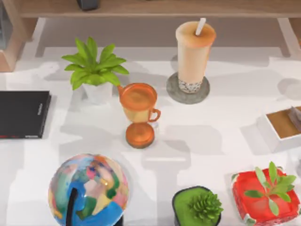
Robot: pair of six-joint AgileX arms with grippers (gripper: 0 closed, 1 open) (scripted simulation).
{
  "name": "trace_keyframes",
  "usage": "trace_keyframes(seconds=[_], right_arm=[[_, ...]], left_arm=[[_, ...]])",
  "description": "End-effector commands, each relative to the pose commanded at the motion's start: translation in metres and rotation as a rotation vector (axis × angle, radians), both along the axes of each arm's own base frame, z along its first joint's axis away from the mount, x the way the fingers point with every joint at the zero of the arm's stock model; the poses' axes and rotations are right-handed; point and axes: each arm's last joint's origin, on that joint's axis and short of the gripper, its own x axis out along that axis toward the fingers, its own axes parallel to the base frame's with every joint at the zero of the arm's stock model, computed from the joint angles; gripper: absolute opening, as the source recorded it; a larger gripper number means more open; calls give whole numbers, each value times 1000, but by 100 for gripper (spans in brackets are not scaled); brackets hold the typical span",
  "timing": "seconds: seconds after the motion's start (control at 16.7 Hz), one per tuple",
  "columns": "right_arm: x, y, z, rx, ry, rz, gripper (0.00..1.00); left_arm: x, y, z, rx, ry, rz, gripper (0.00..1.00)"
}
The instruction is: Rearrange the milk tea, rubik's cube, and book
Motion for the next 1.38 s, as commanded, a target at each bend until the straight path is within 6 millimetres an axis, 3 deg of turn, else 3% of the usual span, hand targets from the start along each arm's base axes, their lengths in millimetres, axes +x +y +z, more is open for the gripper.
trace_keyframes(seconds=[0.24, 0.36, 0.6, 0.78, 1.02, 1.38], right_arm=[[0, 0, 0, 0, 0, 0, 100], [0, 0, 0, 0, 0, 0, 100], [0, 0, 0, 0, 0, 0, 100], [0, 0, 0, 0, 0, 0, 100], [0, 0, 0, 0, 0, 0, 100], [0, 0, 0, 0, 0, 0, 100]], left_arm=[[-37, -20, 43, 125, -216, 7, 0], [-63, -29, 55, 209, -298, 29, 0], [-106, -42, 45, 438, -344, 106, 0], [-128, -49, 12, 671, -271, 167, 0], [-149, -51, -58, 1047, -31, 186, 0], [-170, -63, -167, 1434, 384, -105, 0]])
